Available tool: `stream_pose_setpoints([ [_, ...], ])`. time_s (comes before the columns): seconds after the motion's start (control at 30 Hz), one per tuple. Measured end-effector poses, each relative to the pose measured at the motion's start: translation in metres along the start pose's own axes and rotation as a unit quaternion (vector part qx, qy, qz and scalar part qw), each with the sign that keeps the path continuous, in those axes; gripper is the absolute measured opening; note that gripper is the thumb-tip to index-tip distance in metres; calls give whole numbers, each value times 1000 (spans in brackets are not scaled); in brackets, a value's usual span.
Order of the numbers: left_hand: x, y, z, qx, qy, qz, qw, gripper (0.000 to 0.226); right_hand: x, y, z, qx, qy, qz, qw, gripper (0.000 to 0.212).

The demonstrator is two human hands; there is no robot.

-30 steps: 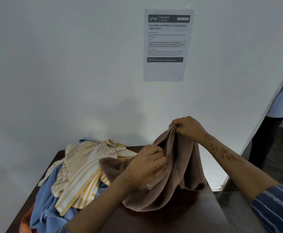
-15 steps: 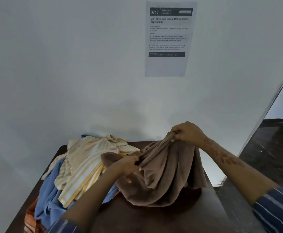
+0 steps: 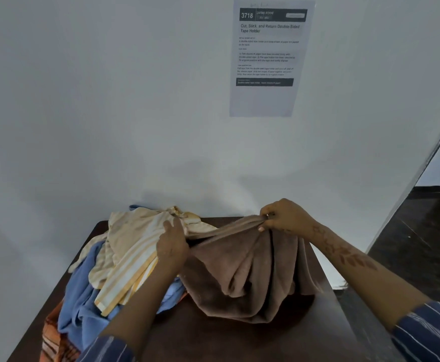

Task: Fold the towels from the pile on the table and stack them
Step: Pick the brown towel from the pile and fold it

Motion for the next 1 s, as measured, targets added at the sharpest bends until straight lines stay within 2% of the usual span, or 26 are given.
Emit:
stream_pose_setpoints([
  [0.07, -6, -1, 14, 143, -1, 27, 989, 25, 0, -6, -4, -31, -7, 35, 999, 26],
  [0.1, -5, -2, 20, 234, 6, 59, 970, 18, 2, -11, -6, -51, -14, 77, 996, 26],
  [0.17, 1, -4, 22, 413, 13, 144, 899, 11, 8, -27, -10, -60, -31, 190, 979, 16],
  [0.2, 3, -2, 20, 455, 2, 174, 873, 10, 12, -34, -10, -54, -41, 239, 969, 27],
  [0.27, 1, 0, 20, 433, -31, 195, 879, 11, 11, -40, -11, -39, -47, 268, 961, 43],
  [0.37, -6, 7, 25, 399, -45, 150, 903, 15, -11, -26, -13, -18, -46, 160, 986, 31],
  [0.4, -7, 10, 26, 401, -55, 132, 905, 16, -15, -26, -11, -21, -43, 152, 987, 28],
  [0.47, -4, 13, 28, 428, -72, 123, 892, 17, -14, -38, 0, -29, -39, 209, 977, 28],
  [0.53, 0, 13, 28, 443, -99, 142, 879, 19, -11, -44, 6, -30, -44, 259, 964, 15],
  [0.63, 5, 13, 26, 339, -156, 144, 916, 36, -1, -54, 9, -28, -77, 347, 934, 44],
  [0.7, 8, 16, 22, 276, -180, 125, 936, 37, 7, -64, 12, 14, -76, 421, 904, 43],
  [0.73, 5, 15, 22, 258, -191, 104, 941, 49, 6, -68, 11, 28, -78, 440, 894, 40],
  [0.77, 0, 15, 26, 243, -183, 77, 949, 55, 1, -67, 13, 26, -76, 426, 901, 32],
  [0.8, -3, 20, 28, 239, -177, 45, 954, 50, -13, -60, 14, 3, -71, 357, 932, 20],
  [0.83, -5, 31, 31, 245, -158, 14, 956, 36, -33, -43, 11, -22, -63, 231, 971, 4],
  [0.87, -9, 40, 37, 271, -134, -16, 953, 15, -47, -15, 4, -44, -75, 72, 994, 15],
  [0.9, -15, 46, 45, 297, -100, -47, 948, 7, -52, 8, -5, -70, -109, -66, 989, 28],
  [0.93, -17, 51, 50, 305, -76, -69, 947, 18, -51, 21, -13, -108, -140, -148, 973, 41],
  [1.0, -18, 55, 56, 327, -36, -87, 940, 17, -53, 20, -13, -212, -164, -163, 949, 61],
])
Point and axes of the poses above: each hand's wrist, its own x-axis away from the middle knuckle, its own y-axis out of the back of the hand, z = x × y, the point moved 9 cm from there along -x, towards the middle knuckle, and after that the axes turned 6 degrees about -x, right-handed, at the moved point
